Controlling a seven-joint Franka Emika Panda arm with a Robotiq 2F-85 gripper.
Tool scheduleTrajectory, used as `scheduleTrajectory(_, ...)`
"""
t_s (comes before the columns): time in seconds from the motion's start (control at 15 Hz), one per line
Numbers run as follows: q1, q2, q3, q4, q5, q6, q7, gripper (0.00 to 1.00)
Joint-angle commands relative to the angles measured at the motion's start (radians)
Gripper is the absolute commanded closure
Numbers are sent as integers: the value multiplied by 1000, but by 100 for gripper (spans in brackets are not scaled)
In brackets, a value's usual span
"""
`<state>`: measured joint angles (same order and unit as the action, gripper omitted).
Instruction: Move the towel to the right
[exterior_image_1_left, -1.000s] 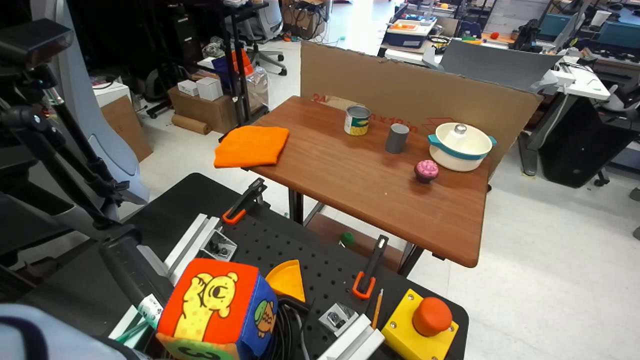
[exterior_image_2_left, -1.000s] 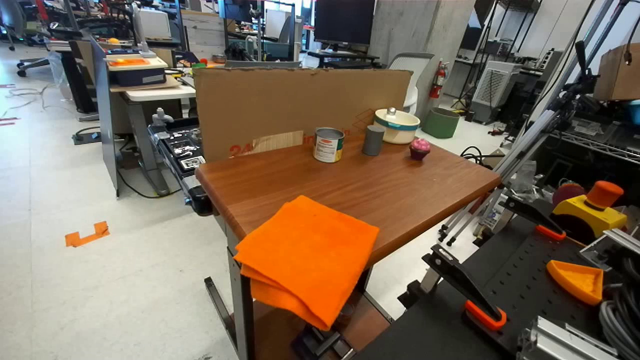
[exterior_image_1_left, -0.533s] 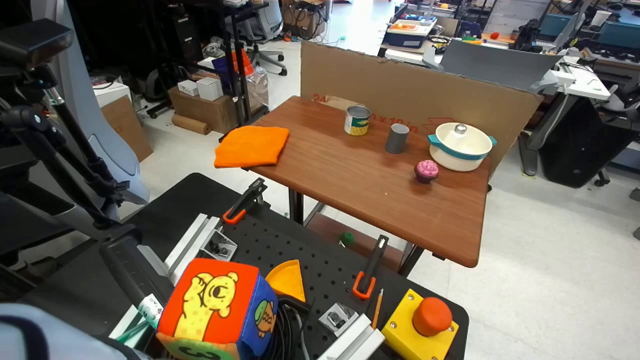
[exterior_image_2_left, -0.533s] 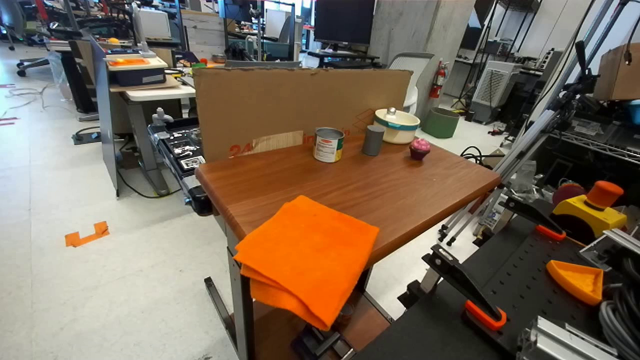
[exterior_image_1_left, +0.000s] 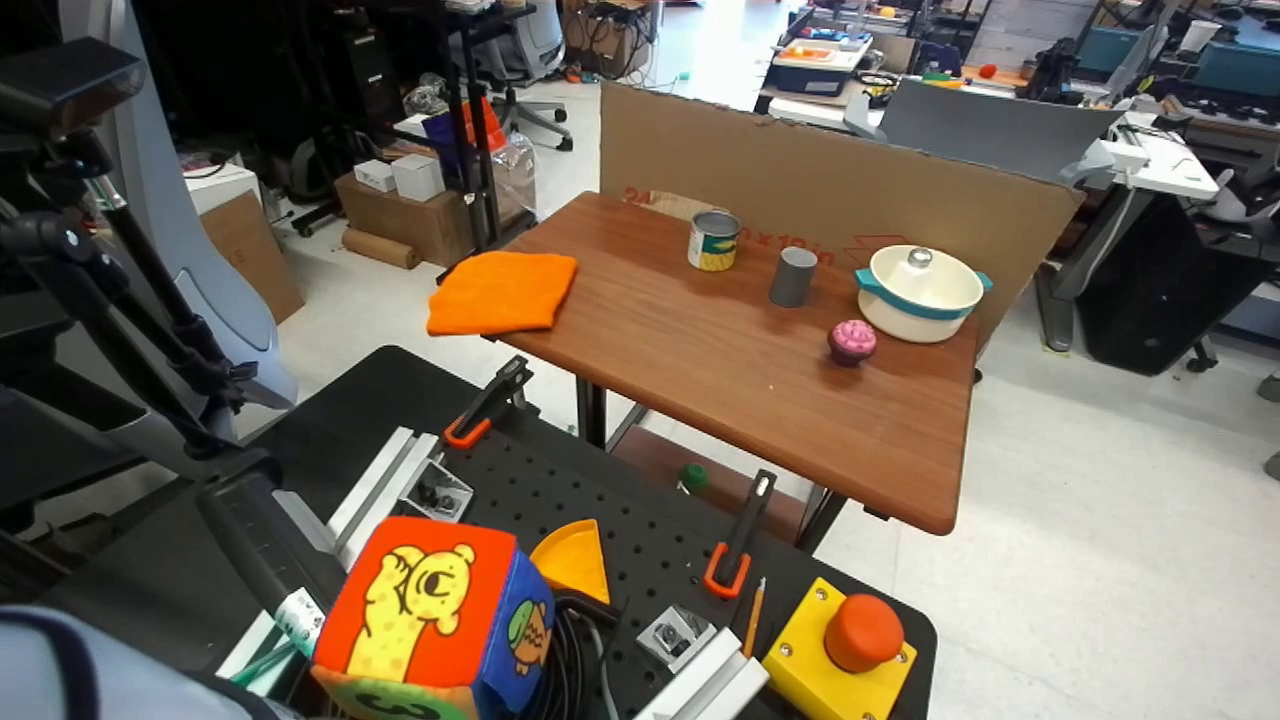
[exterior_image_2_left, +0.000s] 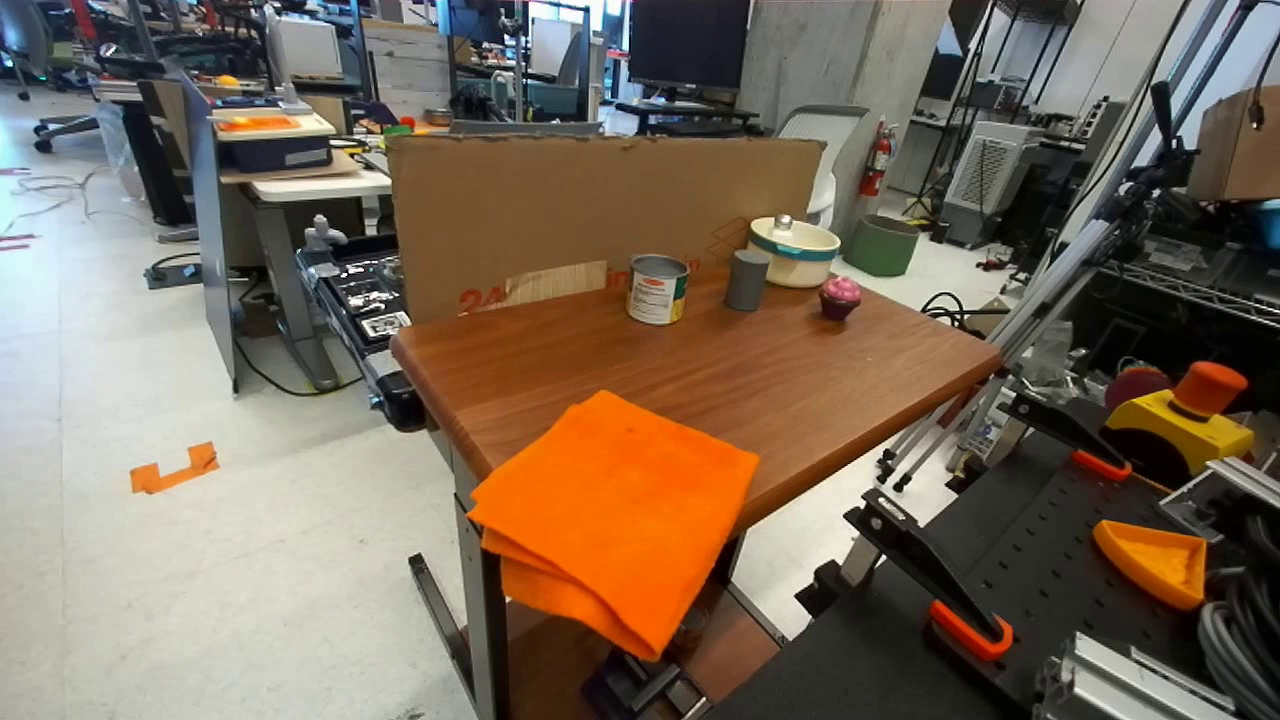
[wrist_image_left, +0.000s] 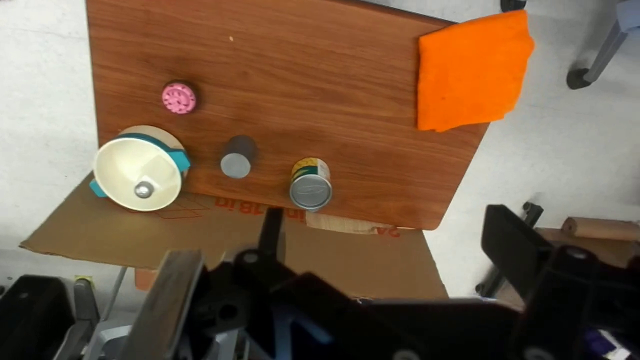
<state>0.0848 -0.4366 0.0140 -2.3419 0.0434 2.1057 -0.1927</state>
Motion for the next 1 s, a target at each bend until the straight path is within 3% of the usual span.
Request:
scheduleTrajectory(0.0, 57, 96, 48, -15, 53, 98, 34, 0)
scheduleTrajectory(0.93, 128, 513, 183, -113, -15, 364, 49, 0)
